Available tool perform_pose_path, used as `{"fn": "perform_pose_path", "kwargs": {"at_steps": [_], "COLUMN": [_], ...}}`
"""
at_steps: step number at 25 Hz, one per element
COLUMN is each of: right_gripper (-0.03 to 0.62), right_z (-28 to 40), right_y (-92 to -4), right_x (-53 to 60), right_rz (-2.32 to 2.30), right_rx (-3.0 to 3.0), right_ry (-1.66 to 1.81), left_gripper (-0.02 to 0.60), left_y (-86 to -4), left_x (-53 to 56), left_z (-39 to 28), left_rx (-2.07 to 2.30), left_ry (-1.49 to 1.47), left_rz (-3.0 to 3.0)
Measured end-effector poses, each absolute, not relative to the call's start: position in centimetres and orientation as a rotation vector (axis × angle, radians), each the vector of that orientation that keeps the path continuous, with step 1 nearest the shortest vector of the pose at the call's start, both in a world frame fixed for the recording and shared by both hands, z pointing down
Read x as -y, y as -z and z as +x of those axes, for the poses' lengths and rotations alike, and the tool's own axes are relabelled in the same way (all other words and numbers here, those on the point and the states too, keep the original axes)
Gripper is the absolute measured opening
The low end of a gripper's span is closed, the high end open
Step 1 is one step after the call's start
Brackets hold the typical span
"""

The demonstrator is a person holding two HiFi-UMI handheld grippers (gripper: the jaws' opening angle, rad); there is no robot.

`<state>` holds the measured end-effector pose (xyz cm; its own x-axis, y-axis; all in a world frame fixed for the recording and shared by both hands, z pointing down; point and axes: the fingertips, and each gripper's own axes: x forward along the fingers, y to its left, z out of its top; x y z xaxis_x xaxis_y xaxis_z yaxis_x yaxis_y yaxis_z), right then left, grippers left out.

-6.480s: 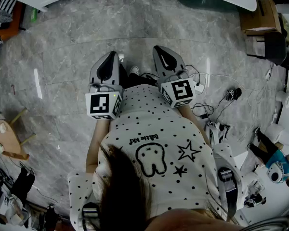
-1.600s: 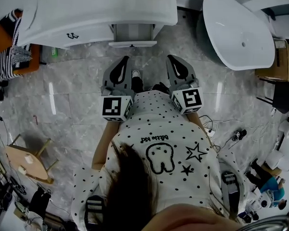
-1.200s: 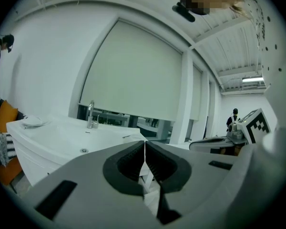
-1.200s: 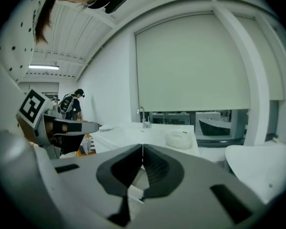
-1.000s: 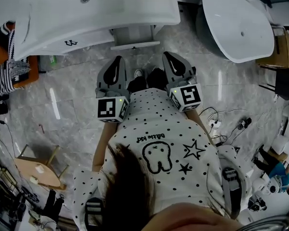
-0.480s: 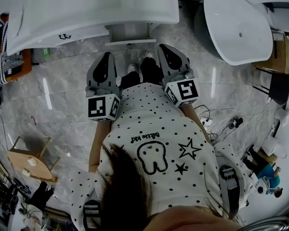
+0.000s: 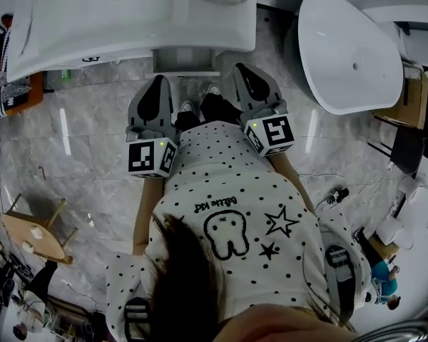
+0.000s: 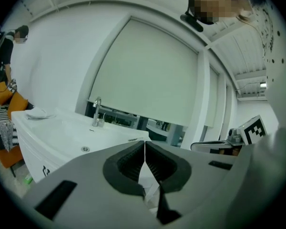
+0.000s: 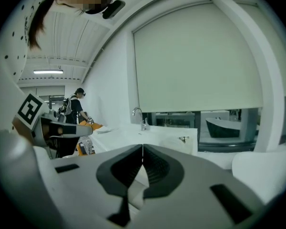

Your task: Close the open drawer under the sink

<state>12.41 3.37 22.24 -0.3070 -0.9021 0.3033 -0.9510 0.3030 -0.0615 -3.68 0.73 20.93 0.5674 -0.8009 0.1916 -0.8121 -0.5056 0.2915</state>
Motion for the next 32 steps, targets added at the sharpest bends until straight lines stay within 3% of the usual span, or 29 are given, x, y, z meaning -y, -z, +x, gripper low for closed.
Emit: {"fn": "perform_pose_path", "kwargs": {"at_steps": [14,32], "right_gripper": [0.015,0.015], "right_z": [19.9,20.3], "right_y": [-21.7,-23.2], "right_x": [-1.5,-2.0], "right_rz": [1.694,1.699], "right_rx": [2.385,2.342], "right_ry": [-0.266,-0.357], "left_gripper": [0.012,0.012], "left_y": [-19.2,-21.1], "left_x": [0.4,2.1], "left_z": [4.2,-3.3], "left_rx": [1.334,1.56], "left_ry": [-0.026,-0.09], "left_rz": [2.539,2.399]}}
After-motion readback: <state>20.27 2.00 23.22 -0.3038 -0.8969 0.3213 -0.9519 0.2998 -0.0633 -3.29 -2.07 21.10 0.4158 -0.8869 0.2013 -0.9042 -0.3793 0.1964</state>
